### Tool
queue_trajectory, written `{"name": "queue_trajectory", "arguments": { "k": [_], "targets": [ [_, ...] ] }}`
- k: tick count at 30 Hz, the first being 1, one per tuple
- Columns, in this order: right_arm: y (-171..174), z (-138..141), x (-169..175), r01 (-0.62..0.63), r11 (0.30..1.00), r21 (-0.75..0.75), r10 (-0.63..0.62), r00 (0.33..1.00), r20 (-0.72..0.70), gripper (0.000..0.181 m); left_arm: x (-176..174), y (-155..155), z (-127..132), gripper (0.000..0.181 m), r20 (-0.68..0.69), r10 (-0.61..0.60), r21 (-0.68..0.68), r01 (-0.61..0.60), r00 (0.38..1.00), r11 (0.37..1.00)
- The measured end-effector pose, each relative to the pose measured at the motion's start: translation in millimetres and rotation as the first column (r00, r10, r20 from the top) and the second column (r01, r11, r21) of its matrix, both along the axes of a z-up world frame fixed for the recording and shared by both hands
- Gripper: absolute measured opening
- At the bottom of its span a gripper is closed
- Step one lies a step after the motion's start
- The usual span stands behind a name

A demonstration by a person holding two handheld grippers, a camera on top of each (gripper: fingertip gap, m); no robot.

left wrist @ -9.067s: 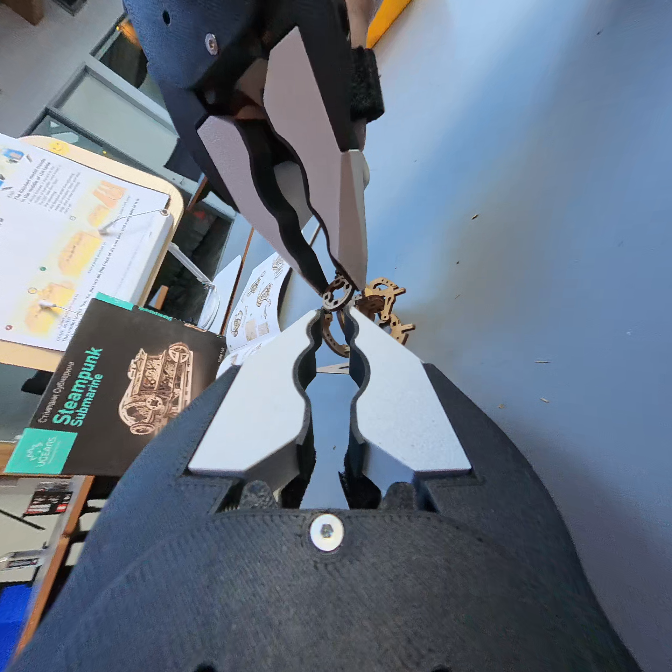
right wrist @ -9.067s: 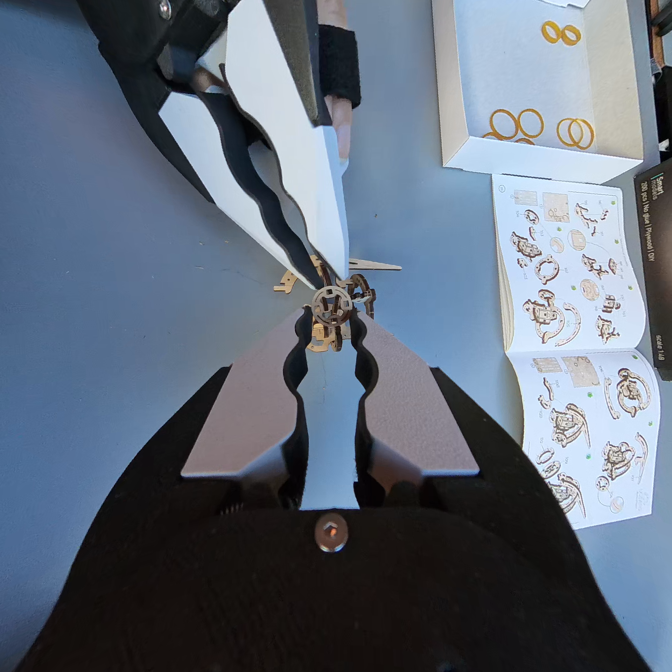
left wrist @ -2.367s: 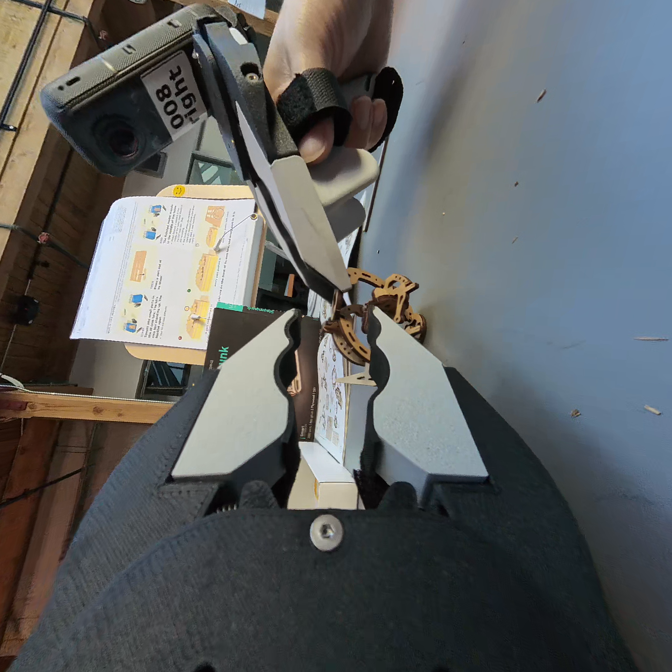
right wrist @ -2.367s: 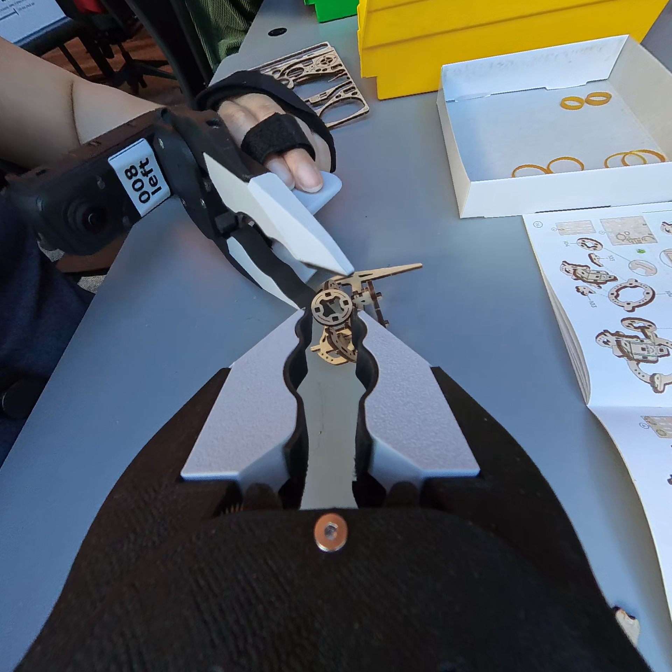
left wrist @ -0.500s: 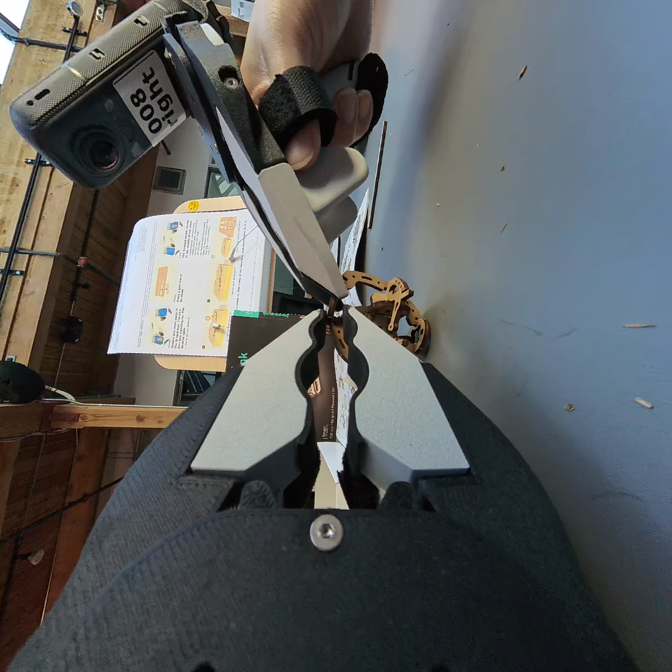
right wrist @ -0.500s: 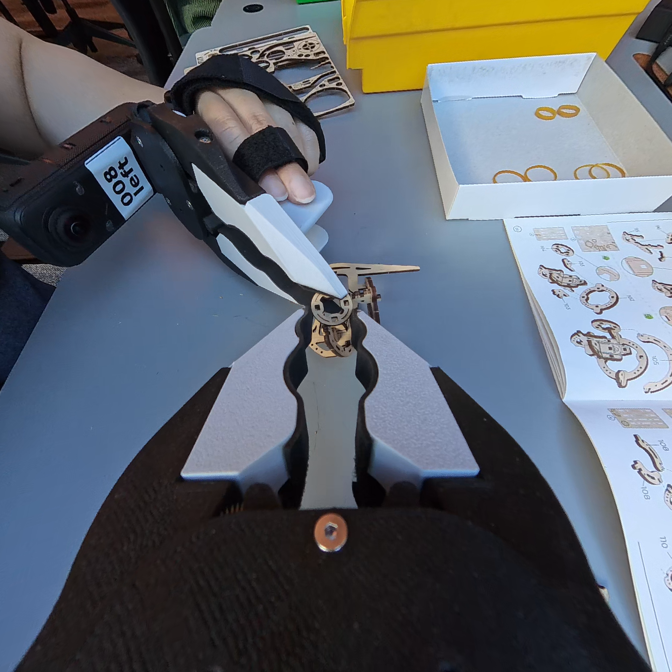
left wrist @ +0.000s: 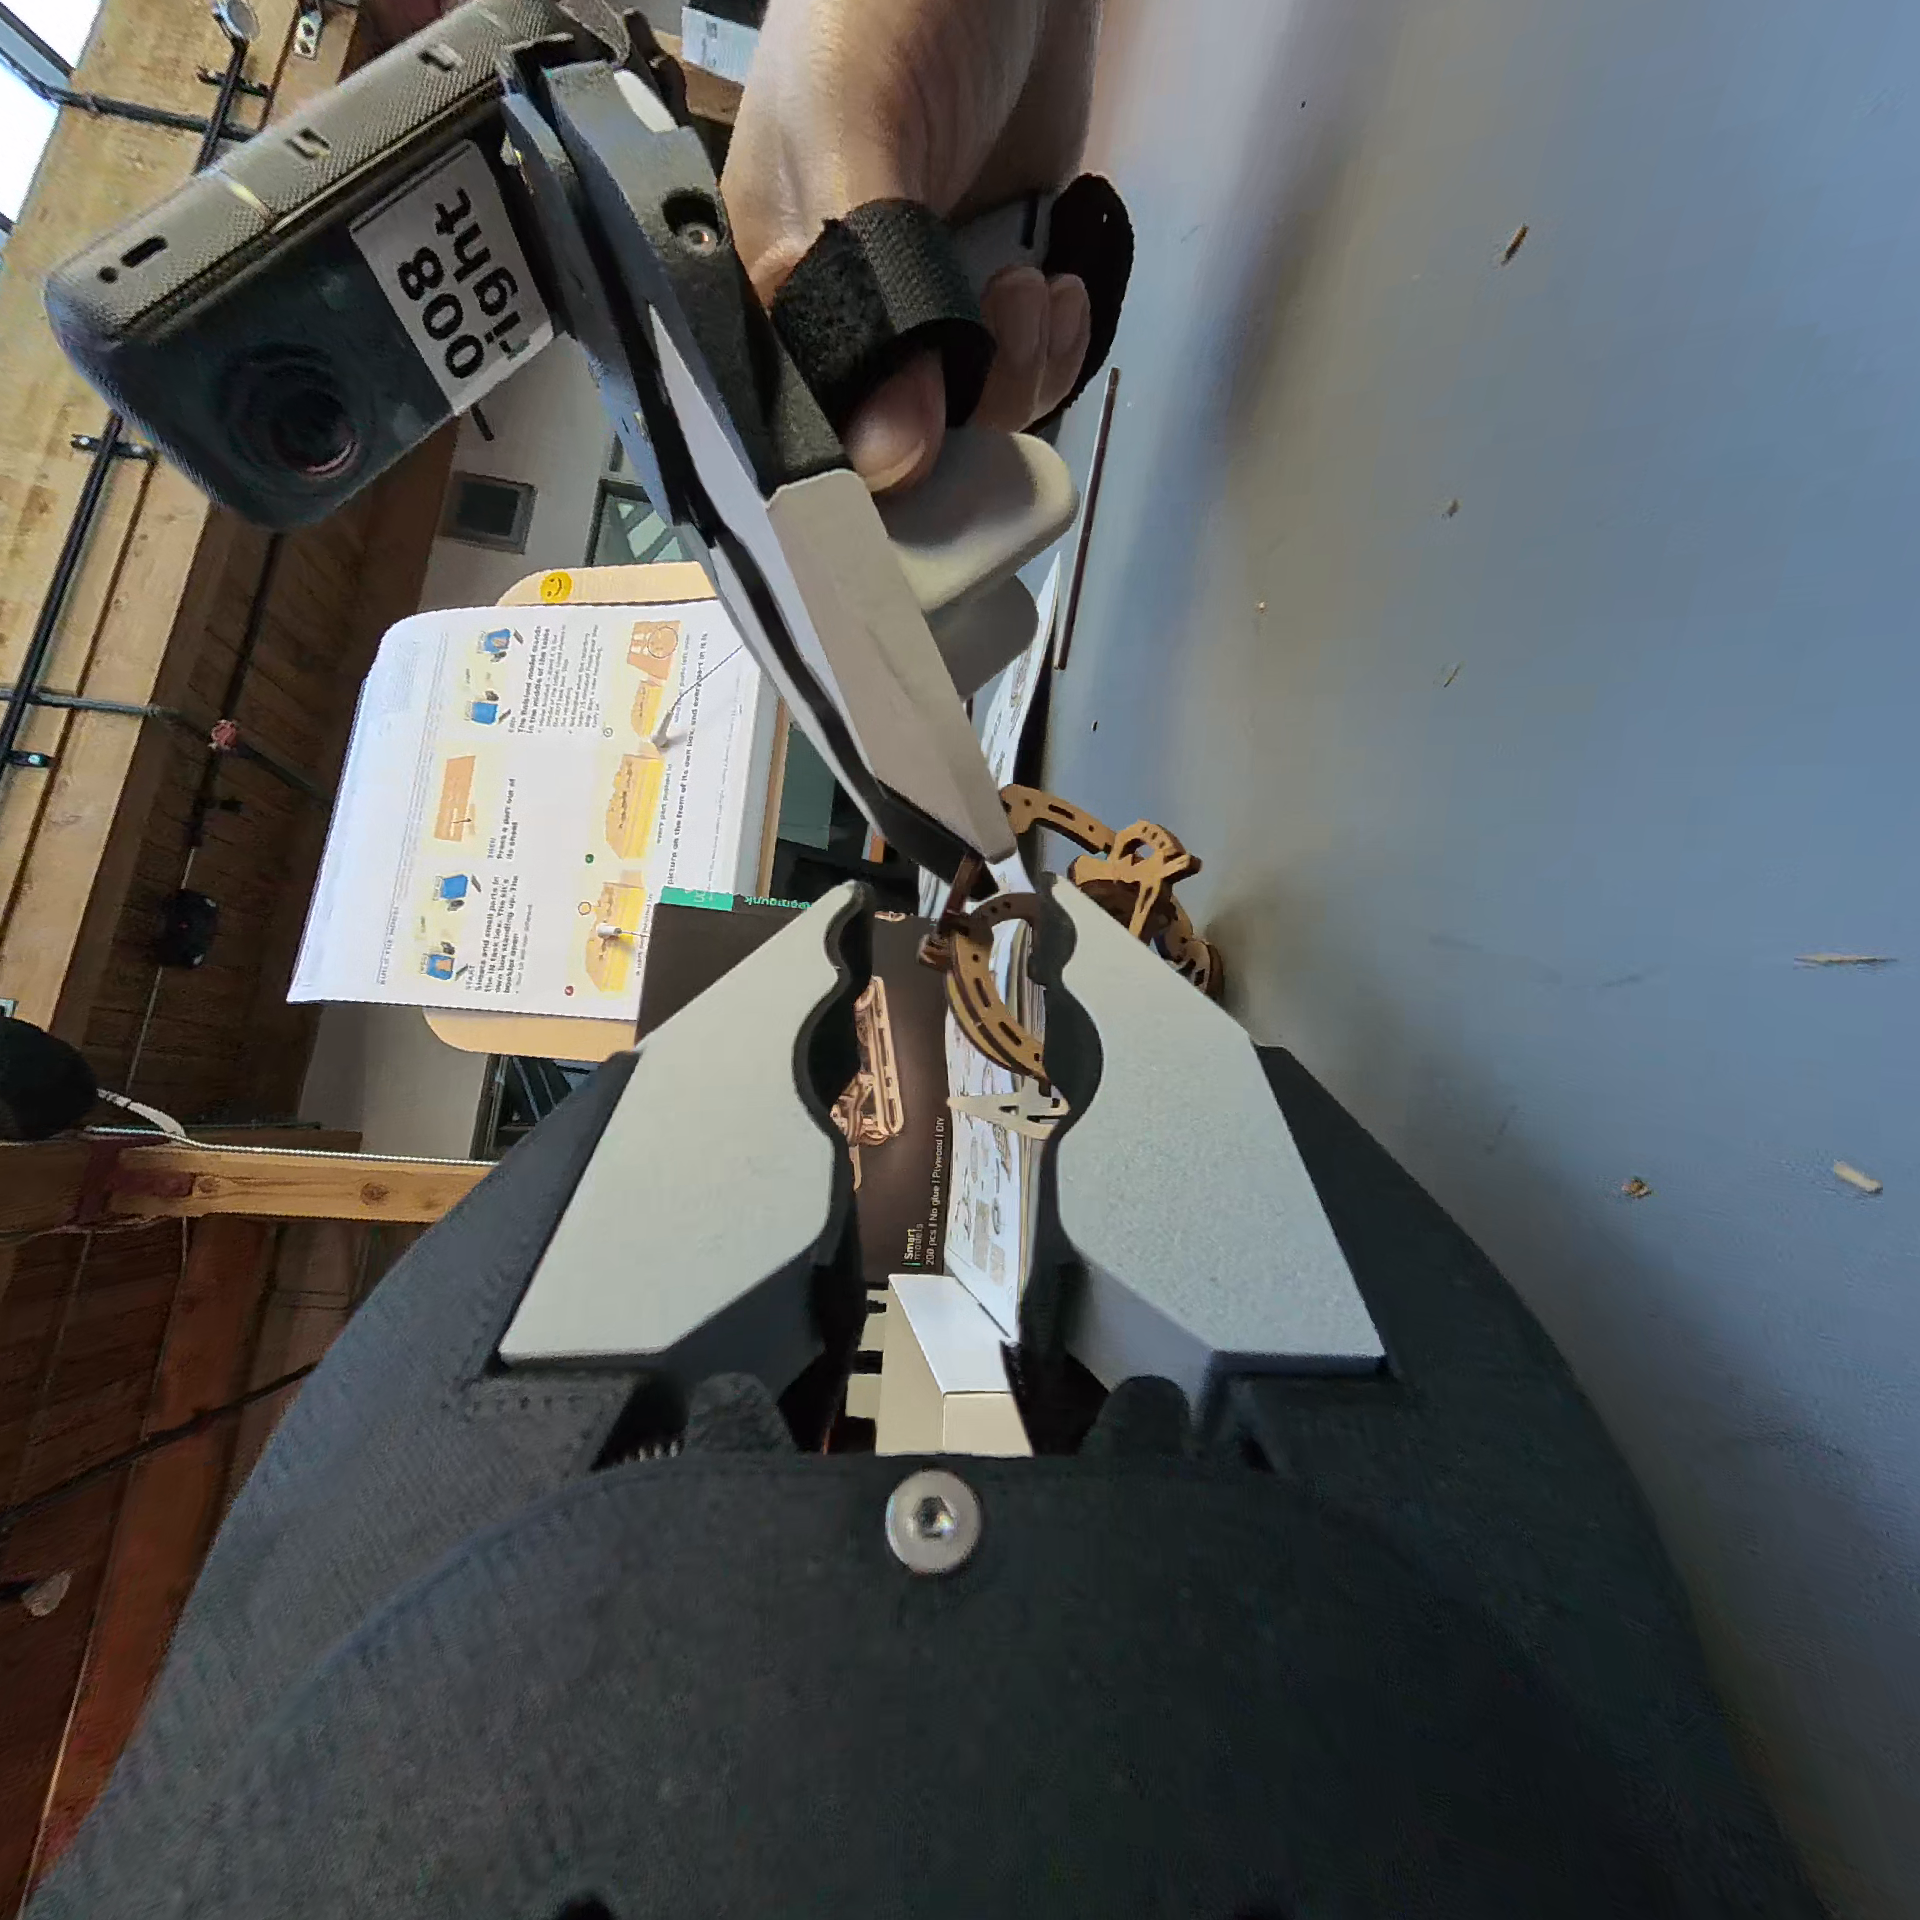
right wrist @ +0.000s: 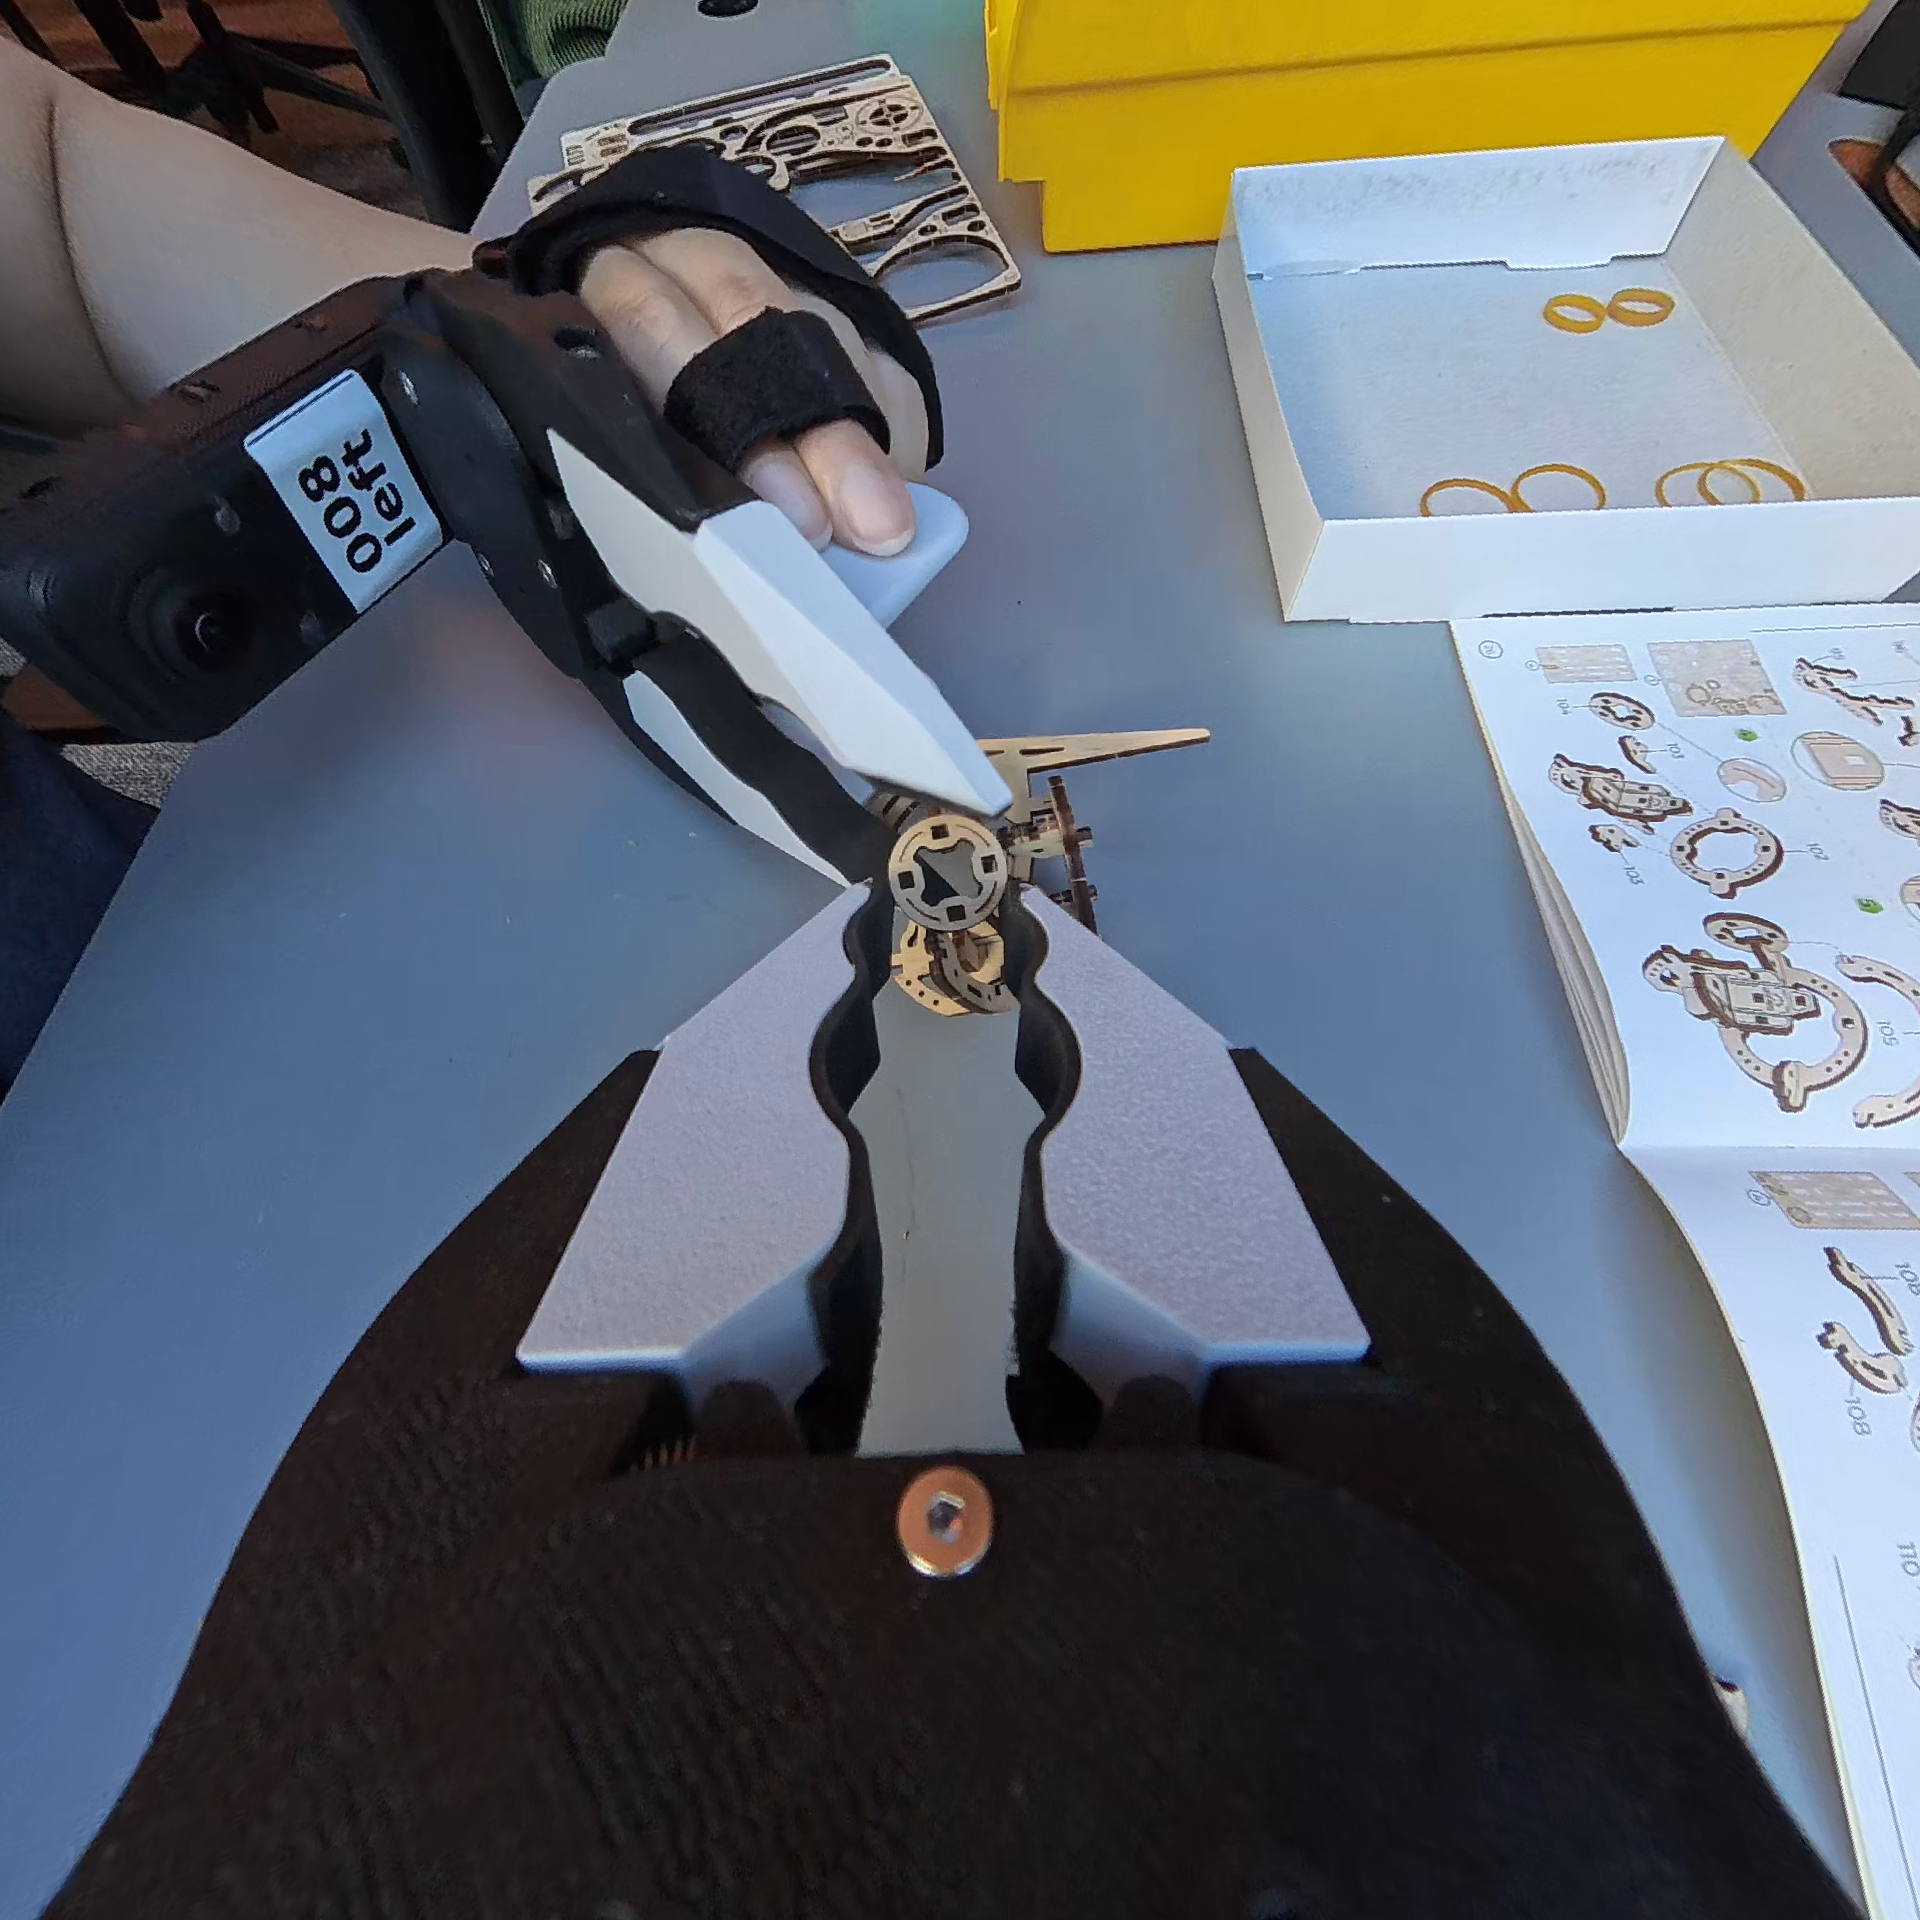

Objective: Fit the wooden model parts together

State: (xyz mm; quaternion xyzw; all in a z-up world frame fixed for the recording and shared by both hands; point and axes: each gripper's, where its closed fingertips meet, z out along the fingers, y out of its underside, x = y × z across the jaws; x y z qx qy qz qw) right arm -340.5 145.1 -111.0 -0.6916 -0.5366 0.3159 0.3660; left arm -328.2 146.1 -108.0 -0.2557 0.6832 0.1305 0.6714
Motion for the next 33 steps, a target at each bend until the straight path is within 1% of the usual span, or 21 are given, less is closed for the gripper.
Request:
{"name": "queue_trajectory", "arguments": {
  "k": [13,33],
  "targets": [
    [0.6,0.0,-0.8,0.001,1.000,0.005,-0.001,1.000,-0.002,0.020,-1.3,0.8,1.3,0.033,0.021,-0.001,-0.069,0.003,1.000,0.998],
    [0.3,-3.0,-2.9,-0.009,0.999,0.035,0.009,1.000,0.010,0.021,-1.9,-0.8,4.0,0.033,0.003,-0.012,-0.033,0.012,1.000,0.999]
  ]
}}
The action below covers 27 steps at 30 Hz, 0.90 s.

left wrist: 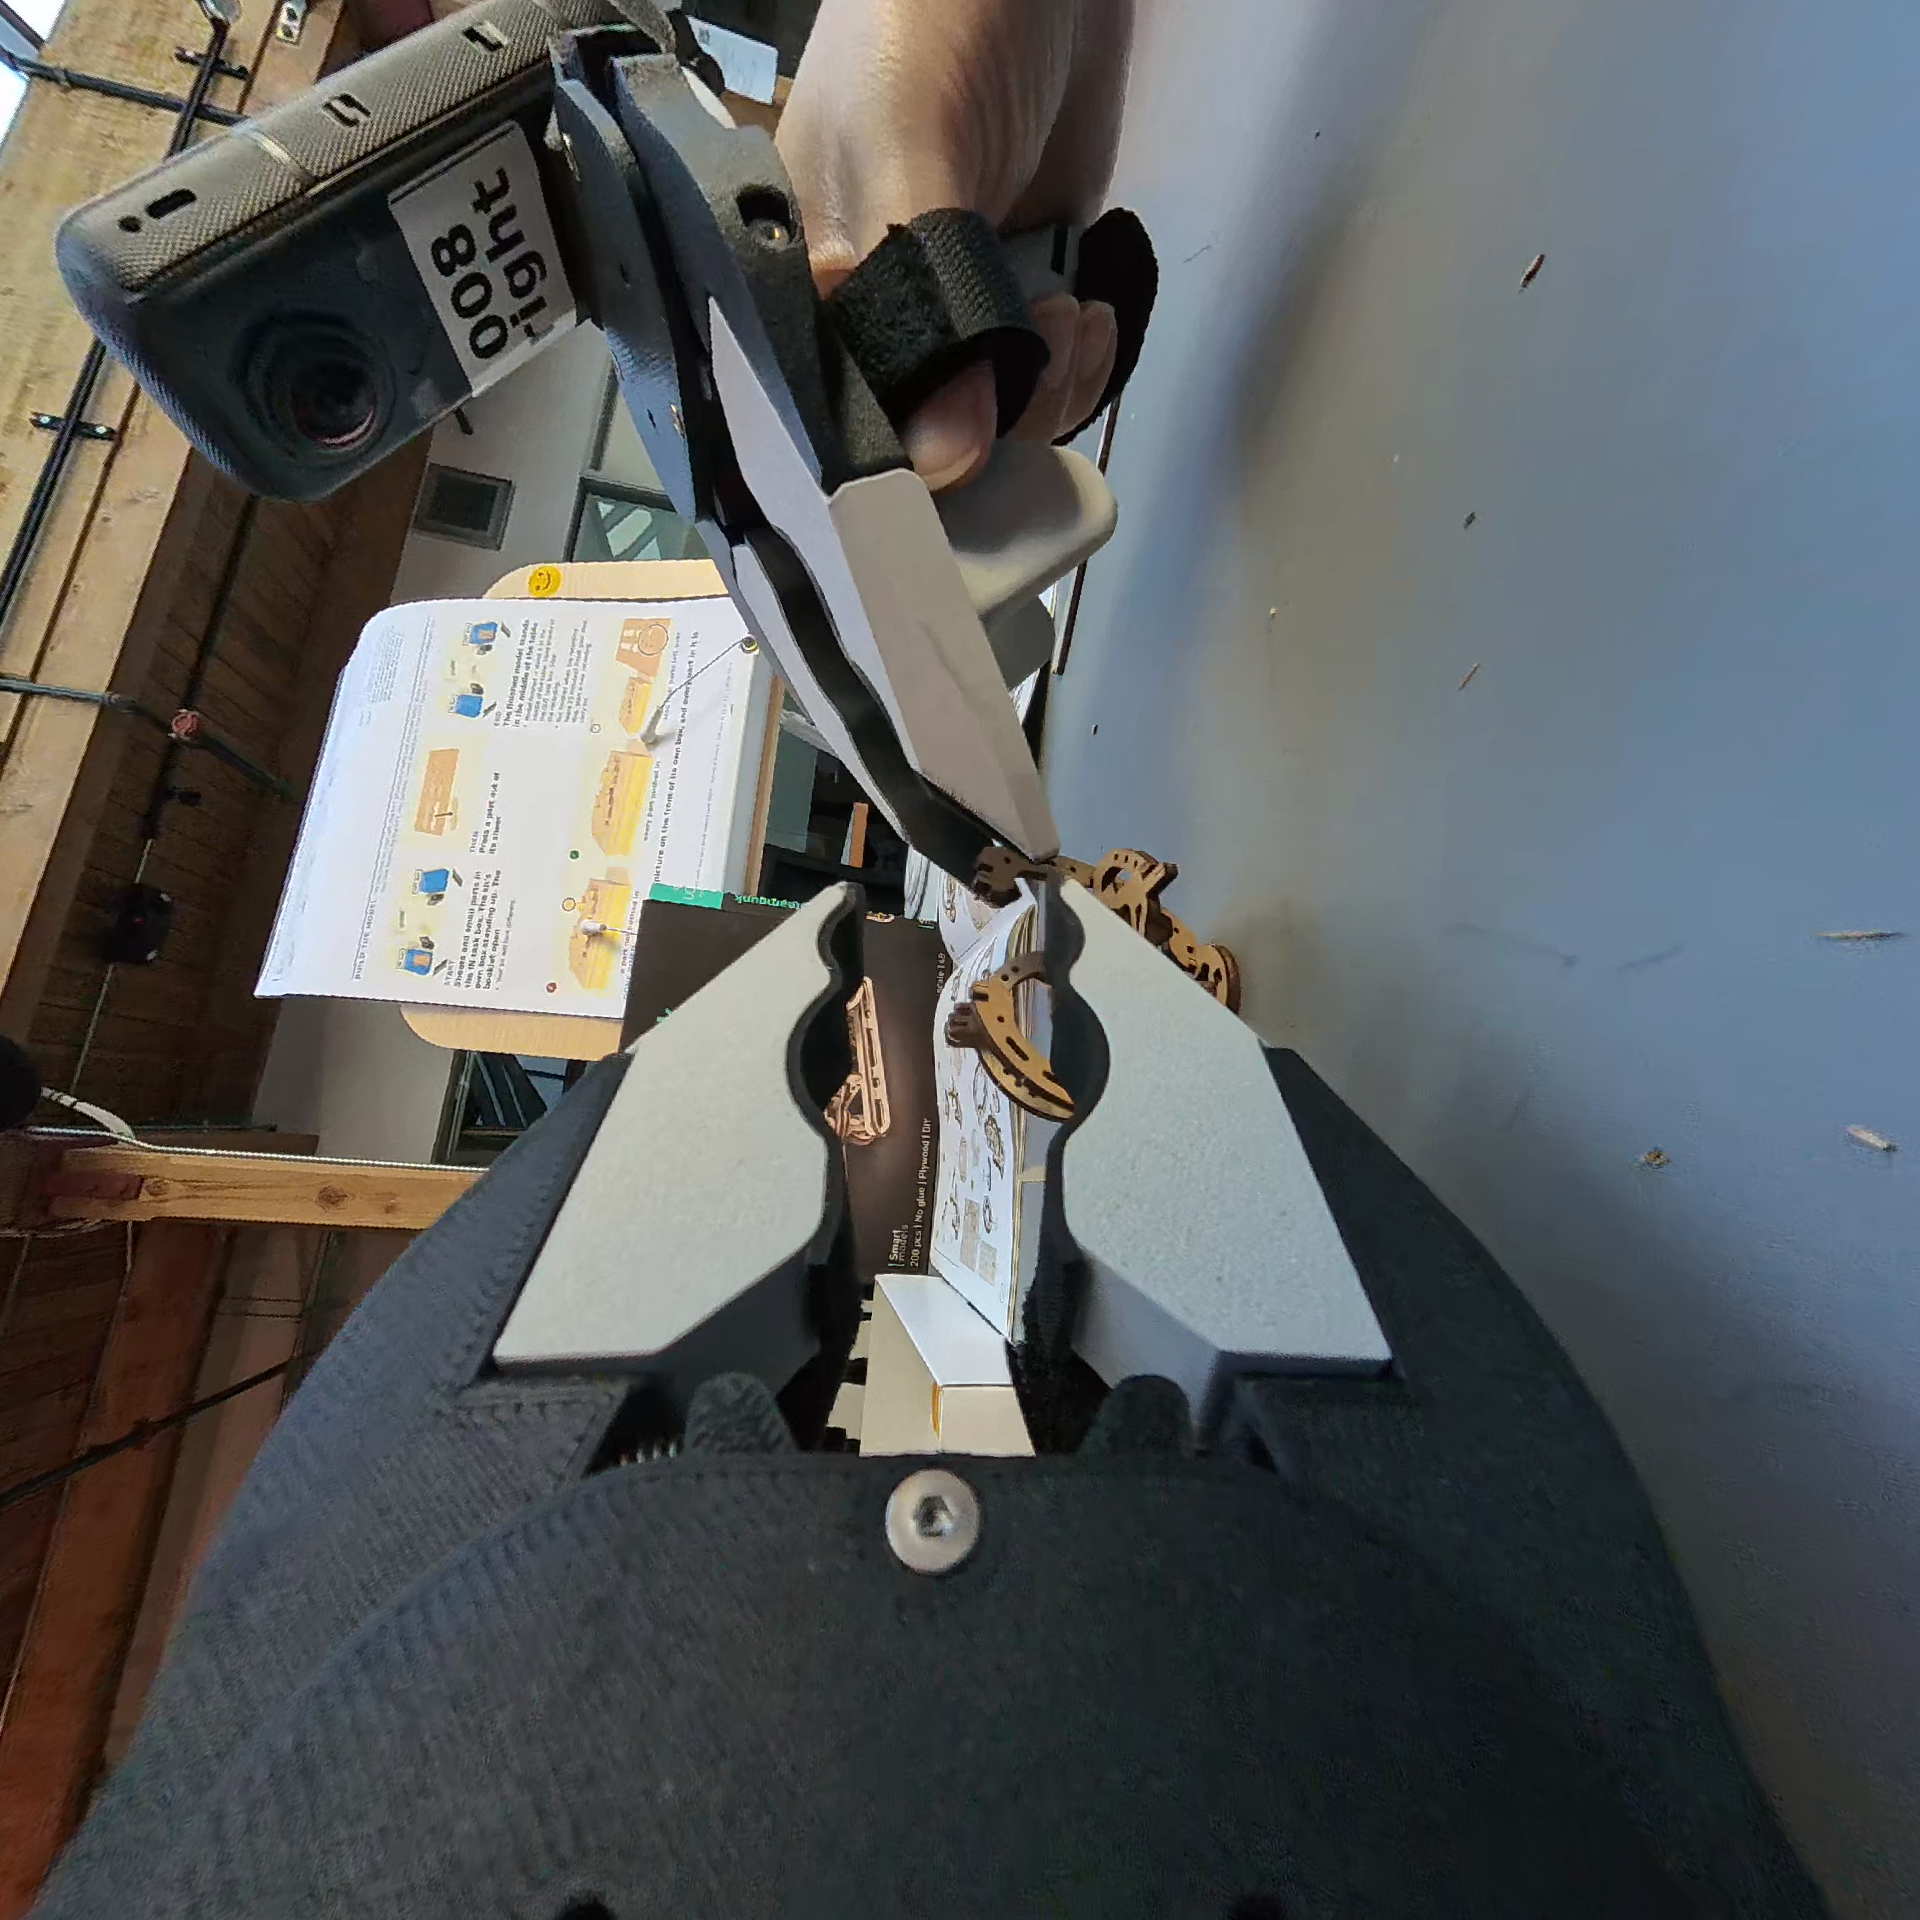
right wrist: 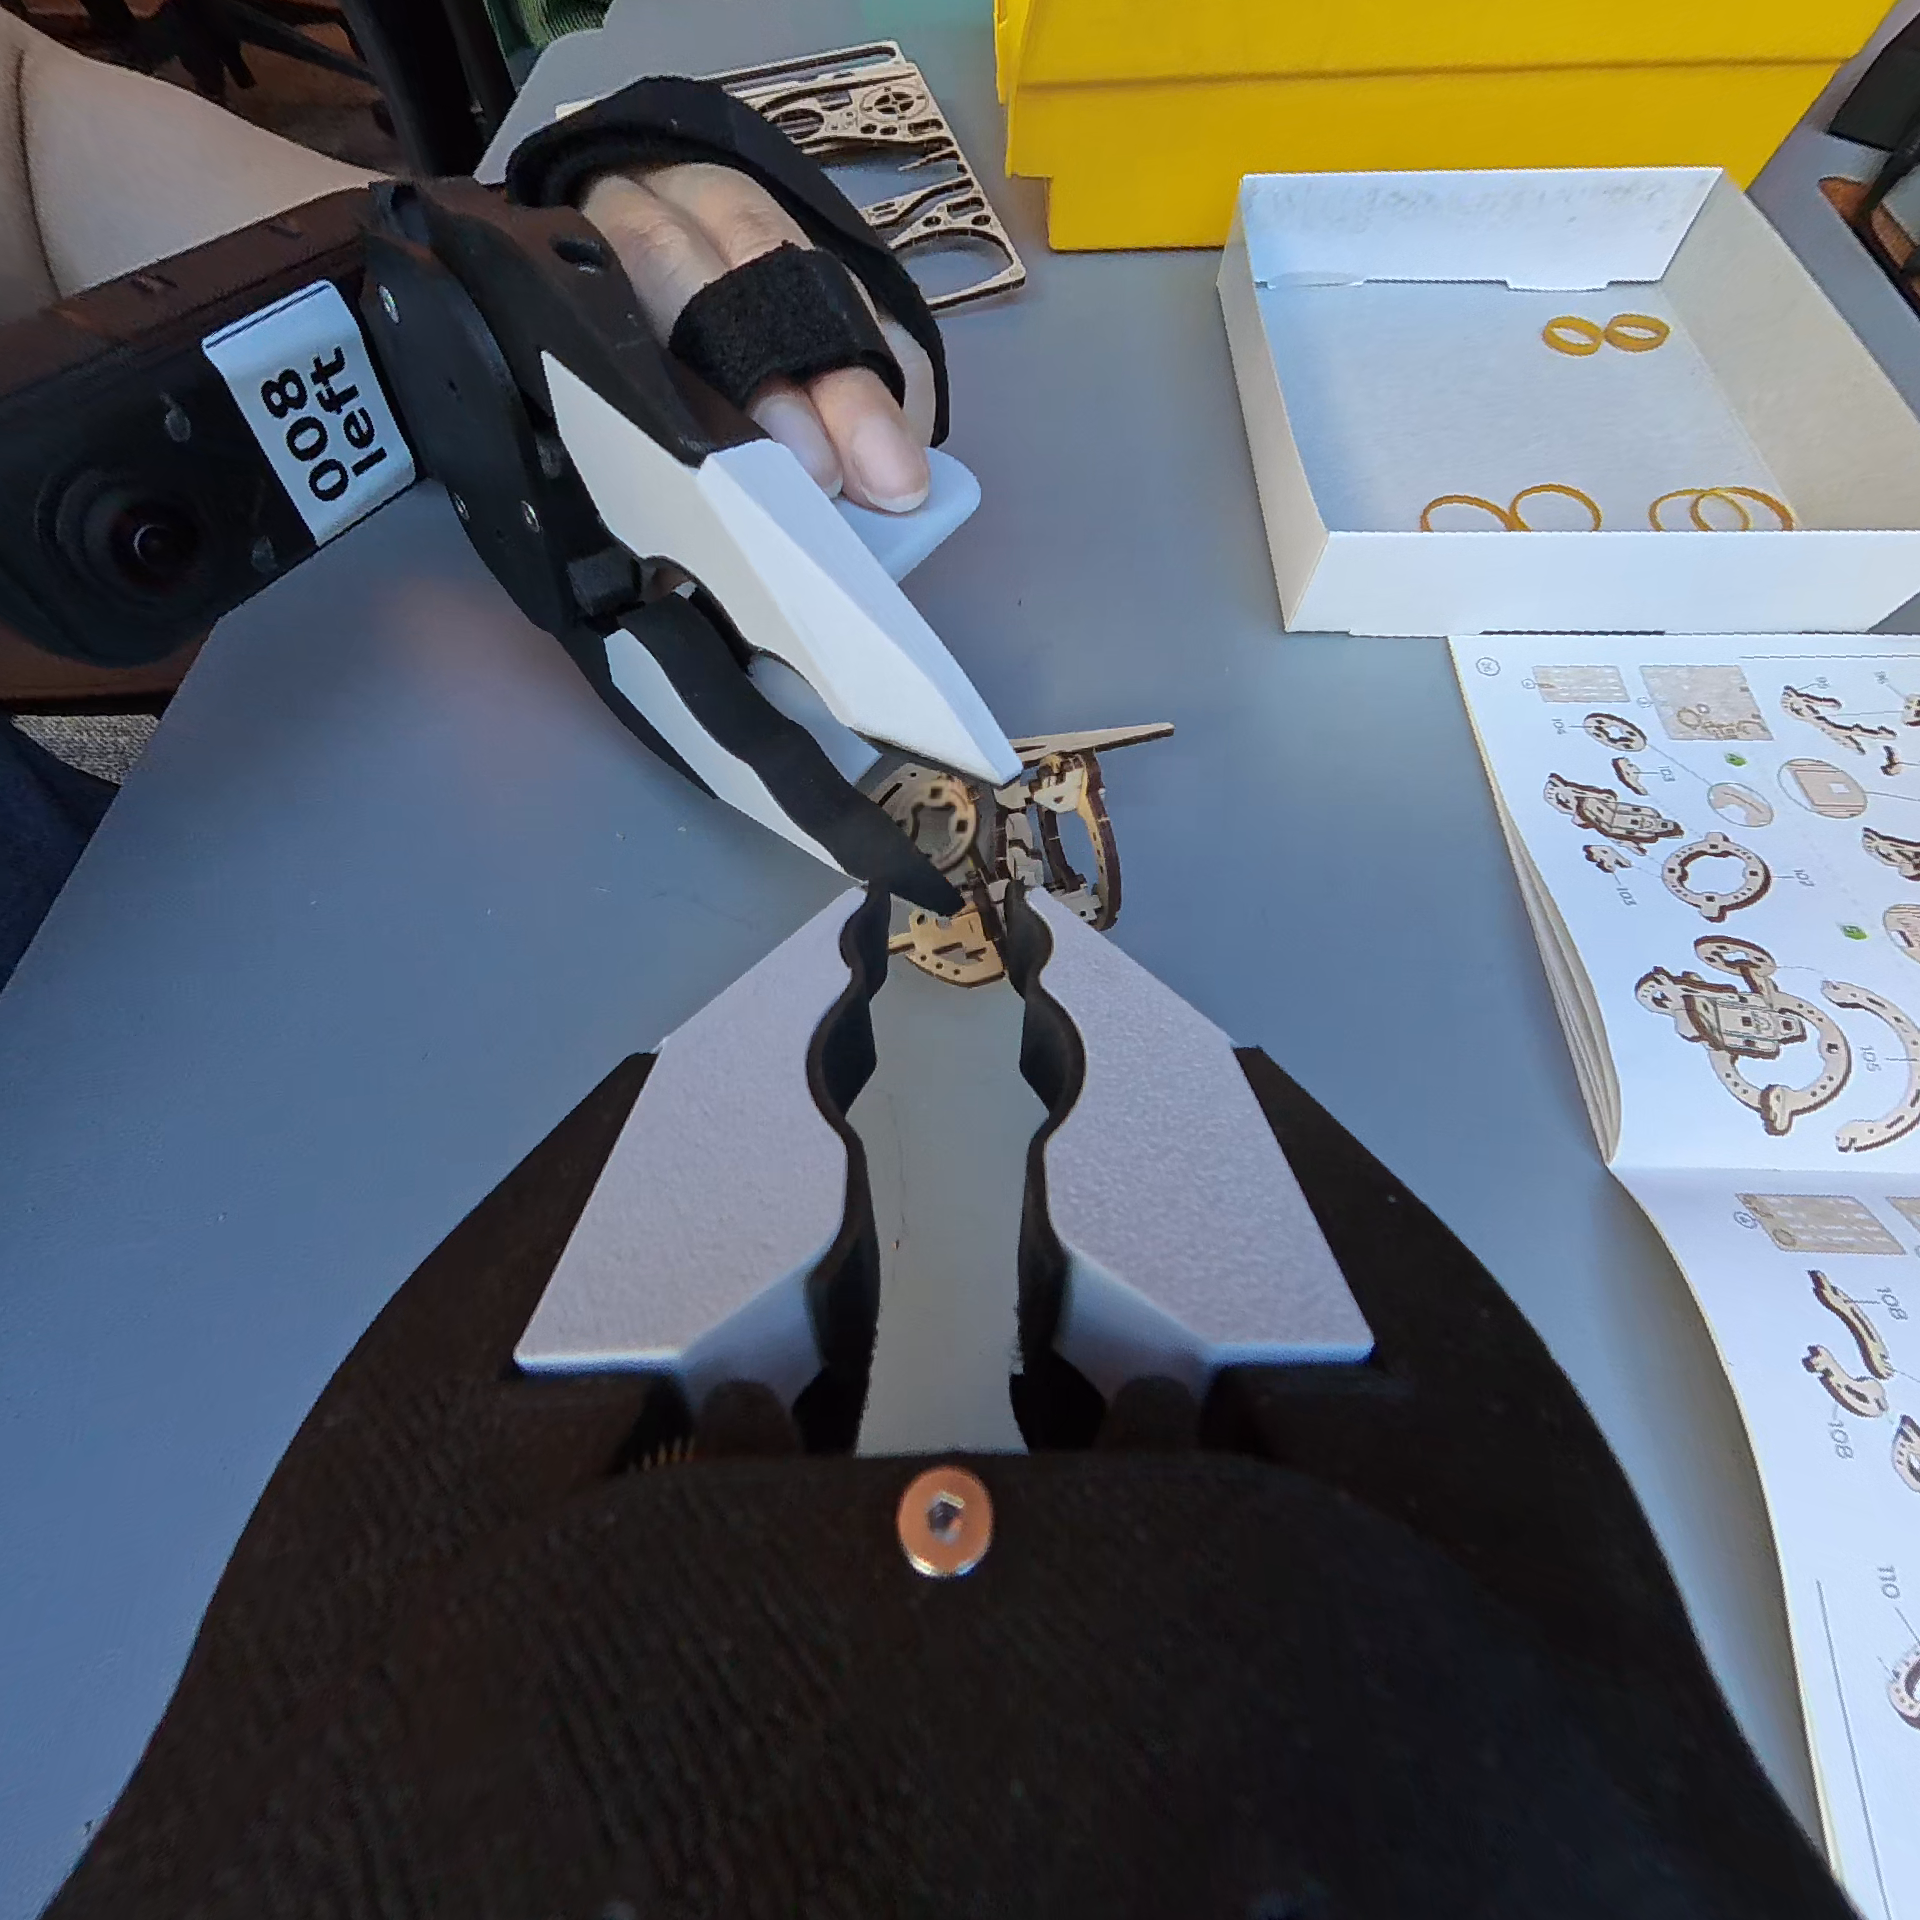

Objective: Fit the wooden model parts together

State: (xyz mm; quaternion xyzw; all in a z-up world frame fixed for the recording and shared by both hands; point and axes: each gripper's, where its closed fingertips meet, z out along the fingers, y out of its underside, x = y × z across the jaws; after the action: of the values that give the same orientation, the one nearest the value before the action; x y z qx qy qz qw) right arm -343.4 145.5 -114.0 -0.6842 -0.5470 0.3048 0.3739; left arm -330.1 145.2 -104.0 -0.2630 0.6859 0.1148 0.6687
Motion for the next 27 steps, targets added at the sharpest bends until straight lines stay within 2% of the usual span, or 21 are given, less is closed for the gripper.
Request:
{"name": "queue_trajectory", "arguments": {
  "k": [8,13,16,18,20,22,24,27],
  "targets": [
    [1,4,4,0.009,1.000,0.009,-0.009,1.000,-0.013,0.021,-1,-4,3,0.031,0.006,-0.018,-0.035,0.018,1.000,0.999],
    [2,9,11,0.030,1.000,0.003,-0.030,0.998,-0.054,0.022,-6,-10,44,0.025,0.214,-0.035,-0.127,0.063,0.976,0.990],
    [2,11,13,0.045,0.999,0.000,-0.045,0.996,-0.077,0.022,-29,13,68,0.023,0.336,0.050,-0.209,0.023,0.941,0.978],
    [2,9,13,0.063,0.998,0.010,-0.062,0.996,-0.071,0.023,-46,33,71,0.022,0.372,0.130,-0.296,-0.016,0.919,0.955],
    [4,5,12,0.091,0.995,0.043,-0.088,0.994,-0.061,0.024,-56,44,58,0.013,0.332,0.174,-0.432,-0.014,0.927,0.902],
    [6,1,10,0.107,0.993,0.057,-0.104,0.993,-0.052,0.024,-60,48,34,0.013,0.243,0.191,-0.588,-0.012,0.951,0.808],
    [8,-3,8,0.113,0.993,0.043,-0.111,0.993,-0.047,0.025,-61,47,15,0.022,0.155,0.196,-0.705,-0.030,0.968,0.708],
    [8,-4,7,0.115,0.993,0.035,-0.113,0.992,-0.053,0.026,-60,38,22,0.020,0.194,0.174,-0.771,0.040,0.966,0.636]
  ]
}}
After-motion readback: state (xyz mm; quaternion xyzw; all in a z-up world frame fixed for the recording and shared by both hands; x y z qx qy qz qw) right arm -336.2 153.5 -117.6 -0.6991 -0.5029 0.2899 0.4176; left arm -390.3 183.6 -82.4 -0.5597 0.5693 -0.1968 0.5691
